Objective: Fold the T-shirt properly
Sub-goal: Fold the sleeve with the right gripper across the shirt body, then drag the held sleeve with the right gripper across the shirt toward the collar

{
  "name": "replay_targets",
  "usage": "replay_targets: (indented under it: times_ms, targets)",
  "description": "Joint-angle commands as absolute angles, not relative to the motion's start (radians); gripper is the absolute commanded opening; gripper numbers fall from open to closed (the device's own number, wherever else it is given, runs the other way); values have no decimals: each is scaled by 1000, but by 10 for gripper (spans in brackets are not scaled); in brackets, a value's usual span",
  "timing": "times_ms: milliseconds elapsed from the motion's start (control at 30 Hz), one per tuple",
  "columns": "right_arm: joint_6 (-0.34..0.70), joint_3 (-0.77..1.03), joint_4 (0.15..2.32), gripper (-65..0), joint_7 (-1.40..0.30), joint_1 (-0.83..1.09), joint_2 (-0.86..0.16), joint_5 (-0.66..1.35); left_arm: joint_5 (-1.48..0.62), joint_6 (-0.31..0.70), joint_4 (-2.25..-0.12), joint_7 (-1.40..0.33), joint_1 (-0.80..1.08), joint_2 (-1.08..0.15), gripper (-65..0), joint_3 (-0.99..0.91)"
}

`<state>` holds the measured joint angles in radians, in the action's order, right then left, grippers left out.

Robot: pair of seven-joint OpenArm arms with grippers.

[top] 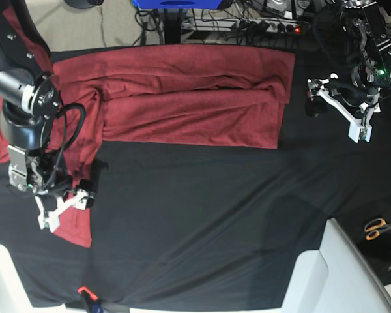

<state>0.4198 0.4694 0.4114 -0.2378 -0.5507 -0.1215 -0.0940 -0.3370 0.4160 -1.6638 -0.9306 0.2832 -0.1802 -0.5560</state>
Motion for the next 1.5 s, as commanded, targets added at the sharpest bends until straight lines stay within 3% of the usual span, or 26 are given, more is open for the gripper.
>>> replay_targets:
  times_ms: [0, 133, 367, 567, 667, 967, 1267, 1467]
  targets:
    - [418, 470, 420, -218, -228, -573, -133, -93, -346, 414, -1678, -915, 280, -193, -51, -561]
    - [418, 472, 420, -246, -229, -573, -148, -93, -346, 414, -1678, -915, 278, -193, -51, -559]
    - [418, 472, 420, -543, -229, -576, -150, -93, -346, 414, -1678, -915, 280, -193, -51, -559]
    - [418, 472, 420, -576, -234, -576, -148, -93, -343, 414, -1676, -915, 282, -193, -51, -559]
    - [418, 472, 423, -648, -234, -576, -148, -93, -344, 414, -1676, -915, 282, -193, -51, -559]
    - [420, 464, 707, -650, -315, -496, -94, -93, -340, 414, -1676, -917, 278, -193, -51, -559]
    - [424, 460, 1127, -650, -588, -348, 4, -93, -340, 414, -1676, -918, 272, -193, -51, -559]
    - [424, 308, 1457, -650, -736, -168, 71, -93, -338, 414, -1676, -917, 259, -193, -51, -559]
